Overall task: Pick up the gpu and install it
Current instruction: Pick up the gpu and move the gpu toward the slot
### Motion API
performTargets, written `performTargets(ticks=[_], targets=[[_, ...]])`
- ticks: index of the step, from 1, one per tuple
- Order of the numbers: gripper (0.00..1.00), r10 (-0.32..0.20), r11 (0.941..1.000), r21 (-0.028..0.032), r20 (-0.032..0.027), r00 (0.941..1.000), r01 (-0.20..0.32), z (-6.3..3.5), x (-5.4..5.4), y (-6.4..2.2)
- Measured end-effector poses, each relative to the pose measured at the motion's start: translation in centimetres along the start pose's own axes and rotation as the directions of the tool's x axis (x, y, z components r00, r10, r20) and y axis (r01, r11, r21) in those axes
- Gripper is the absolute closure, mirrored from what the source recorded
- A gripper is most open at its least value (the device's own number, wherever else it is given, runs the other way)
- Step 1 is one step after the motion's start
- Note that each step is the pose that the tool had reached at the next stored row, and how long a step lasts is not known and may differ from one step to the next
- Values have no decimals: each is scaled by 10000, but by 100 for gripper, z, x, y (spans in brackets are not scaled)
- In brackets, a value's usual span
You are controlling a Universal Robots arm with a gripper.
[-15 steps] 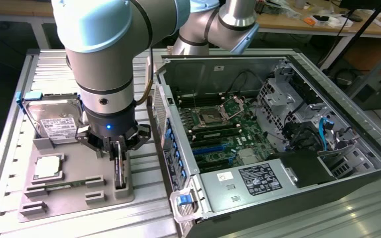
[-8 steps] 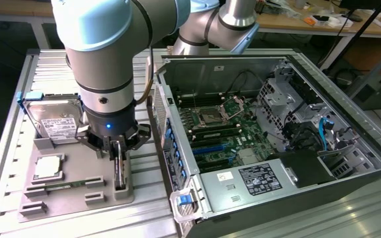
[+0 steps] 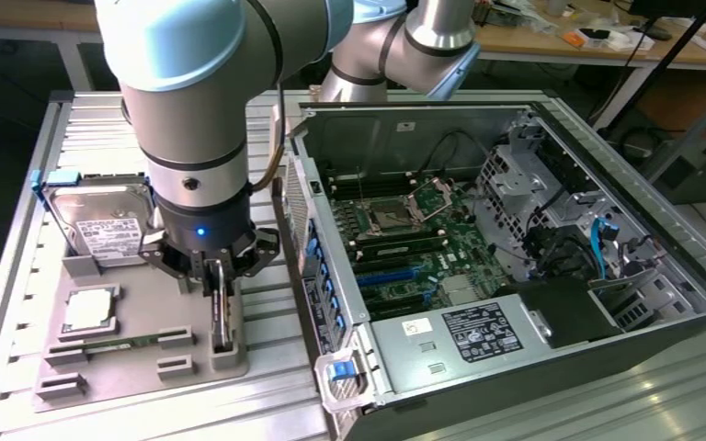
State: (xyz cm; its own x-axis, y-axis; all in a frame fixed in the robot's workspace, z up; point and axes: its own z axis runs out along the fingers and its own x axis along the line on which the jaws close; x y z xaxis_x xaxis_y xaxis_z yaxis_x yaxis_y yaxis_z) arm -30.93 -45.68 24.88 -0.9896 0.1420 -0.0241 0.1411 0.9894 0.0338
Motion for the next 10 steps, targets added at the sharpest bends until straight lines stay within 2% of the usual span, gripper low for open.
performTargets(ticks=[10], targets=[[72,0,10000,-1,1,10000,0,-30,-1,1]])
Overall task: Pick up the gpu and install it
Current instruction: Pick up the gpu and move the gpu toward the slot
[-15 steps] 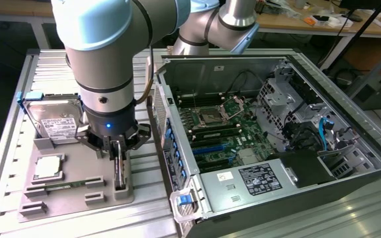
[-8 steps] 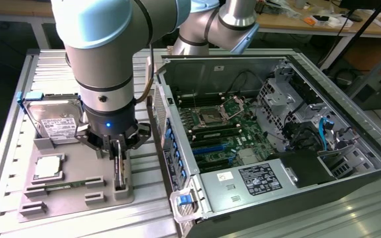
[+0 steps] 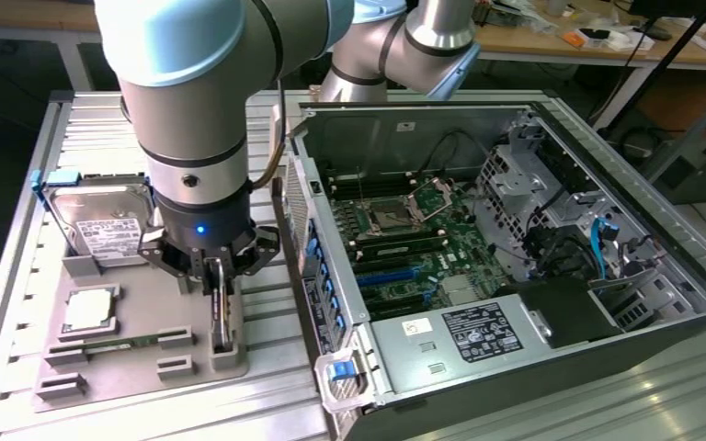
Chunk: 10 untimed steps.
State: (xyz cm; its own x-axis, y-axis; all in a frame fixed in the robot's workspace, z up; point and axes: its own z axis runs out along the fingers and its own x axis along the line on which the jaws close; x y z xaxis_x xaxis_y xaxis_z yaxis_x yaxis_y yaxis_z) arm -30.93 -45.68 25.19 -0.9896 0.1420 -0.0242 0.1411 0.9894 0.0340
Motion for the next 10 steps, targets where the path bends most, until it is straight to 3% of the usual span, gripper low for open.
performTargets(ticks=[10], targets=[[72,0,10000,1,0,10000,0,-26,-1,1]])
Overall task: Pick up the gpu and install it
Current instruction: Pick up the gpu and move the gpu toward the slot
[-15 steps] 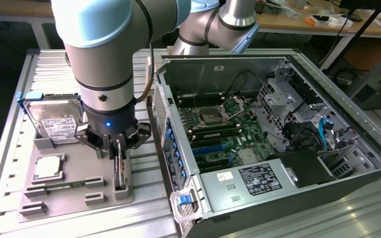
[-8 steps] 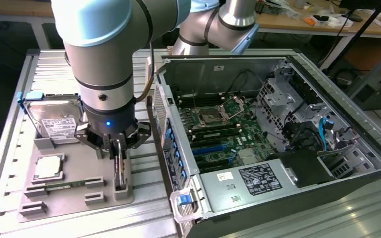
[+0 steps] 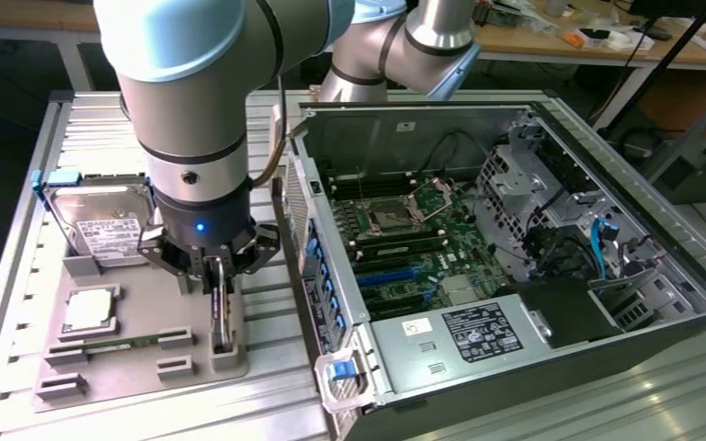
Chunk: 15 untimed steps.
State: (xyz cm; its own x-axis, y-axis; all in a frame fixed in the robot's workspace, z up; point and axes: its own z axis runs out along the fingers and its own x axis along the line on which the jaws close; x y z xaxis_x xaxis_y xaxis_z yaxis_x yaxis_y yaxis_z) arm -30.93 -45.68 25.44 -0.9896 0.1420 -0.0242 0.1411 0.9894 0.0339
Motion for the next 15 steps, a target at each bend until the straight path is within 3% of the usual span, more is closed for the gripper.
performTargets(ticks=[15], targets=[[72,0,10000,-1,1,10000,0,-38,-1,1]])
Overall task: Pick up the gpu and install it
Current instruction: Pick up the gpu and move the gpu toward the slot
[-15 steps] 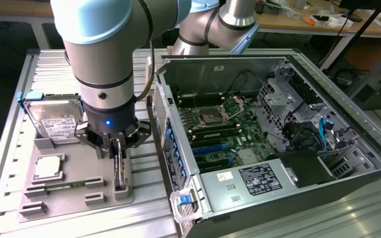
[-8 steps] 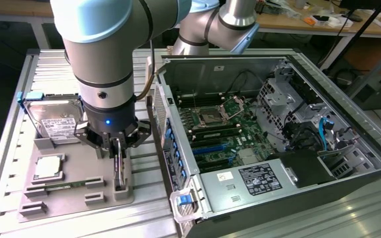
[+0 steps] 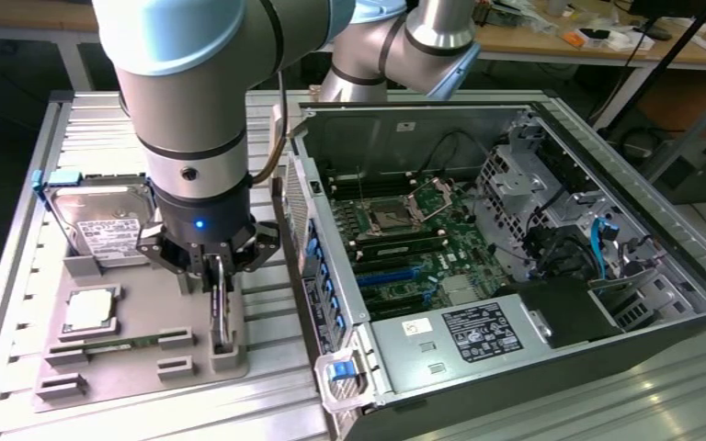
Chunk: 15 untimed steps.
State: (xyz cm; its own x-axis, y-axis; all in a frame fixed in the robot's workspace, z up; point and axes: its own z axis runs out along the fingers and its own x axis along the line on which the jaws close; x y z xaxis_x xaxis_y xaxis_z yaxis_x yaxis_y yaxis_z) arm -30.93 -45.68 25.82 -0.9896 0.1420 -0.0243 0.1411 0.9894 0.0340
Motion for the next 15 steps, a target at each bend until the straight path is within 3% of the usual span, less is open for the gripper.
performTargets(ticks=[15], targets=[[73,0,10000,0,0,10000,0,-8,0,0]])
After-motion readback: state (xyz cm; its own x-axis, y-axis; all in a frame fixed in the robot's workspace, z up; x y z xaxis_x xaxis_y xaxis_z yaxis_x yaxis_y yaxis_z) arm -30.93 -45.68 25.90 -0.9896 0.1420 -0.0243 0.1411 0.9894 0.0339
